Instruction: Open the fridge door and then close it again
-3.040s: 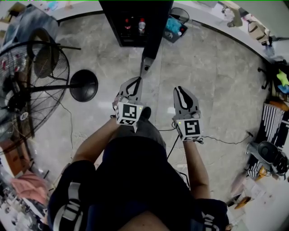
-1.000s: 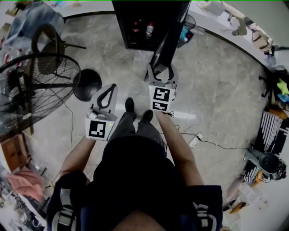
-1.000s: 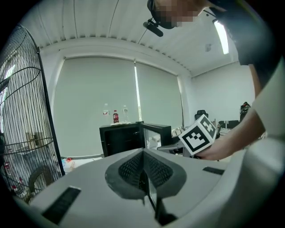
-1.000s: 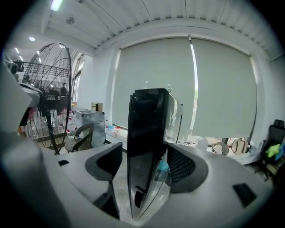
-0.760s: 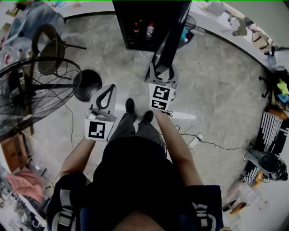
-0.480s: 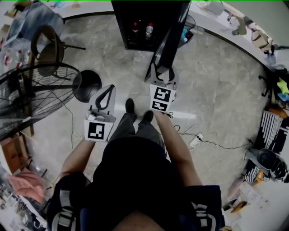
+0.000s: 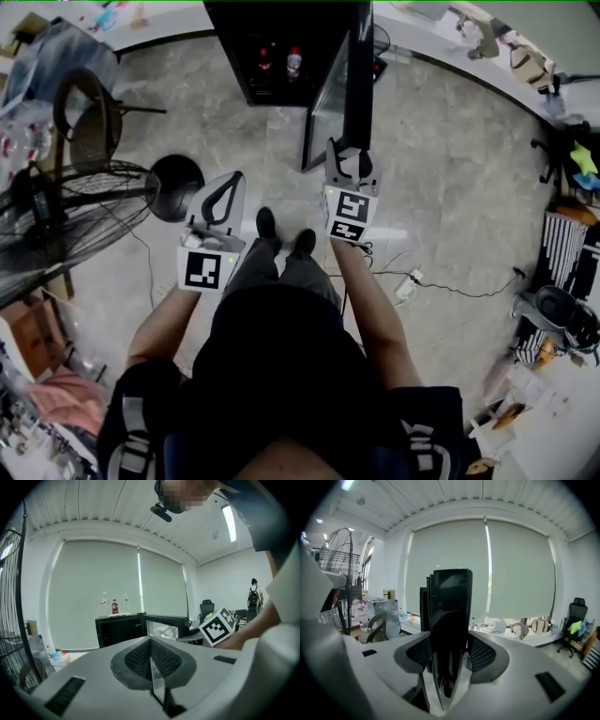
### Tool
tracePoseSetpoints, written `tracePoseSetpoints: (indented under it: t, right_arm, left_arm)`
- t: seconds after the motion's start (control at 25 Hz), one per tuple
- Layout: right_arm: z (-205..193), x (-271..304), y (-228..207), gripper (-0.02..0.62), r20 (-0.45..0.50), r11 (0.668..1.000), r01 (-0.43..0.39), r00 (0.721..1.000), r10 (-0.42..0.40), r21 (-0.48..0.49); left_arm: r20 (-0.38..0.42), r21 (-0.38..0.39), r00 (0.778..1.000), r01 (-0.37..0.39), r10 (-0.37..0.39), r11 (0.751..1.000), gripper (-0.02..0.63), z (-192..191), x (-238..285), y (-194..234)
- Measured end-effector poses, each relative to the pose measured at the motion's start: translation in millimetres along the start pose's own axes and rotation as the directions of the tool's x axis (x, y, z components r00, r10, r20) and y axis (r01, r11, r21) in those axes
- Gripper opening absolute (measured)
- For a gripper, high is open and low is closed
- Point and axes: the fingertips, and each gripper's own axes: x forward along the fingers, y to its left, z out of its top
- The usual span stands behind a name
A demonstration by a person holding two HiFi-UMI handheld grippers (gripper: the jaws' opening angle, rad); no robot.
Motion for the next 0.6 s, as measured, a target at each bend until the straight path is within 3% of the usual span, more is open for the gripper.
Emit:
tracePoseSetpoints:
  t: [0.28,0.6]
  right_arm:
    - [-12.1,-11.0,-52.5,0.224,-0.006,0.999,0.049,0.999,-0.049,0.01]
    - [-15.1,-11.1,-94.8,0.219,-0.016,0.999,0.04,0.999,-0.04,0.009]
  left_arm:
    - [0.034,-0.012,0.998,0.056,-0.056,0.998,0.023,5.1,28.5,-11.8]
    - [0.058,0.005,0.991,0.119,-0.119,0.993,0.023,17.6,59.0,-17.1]
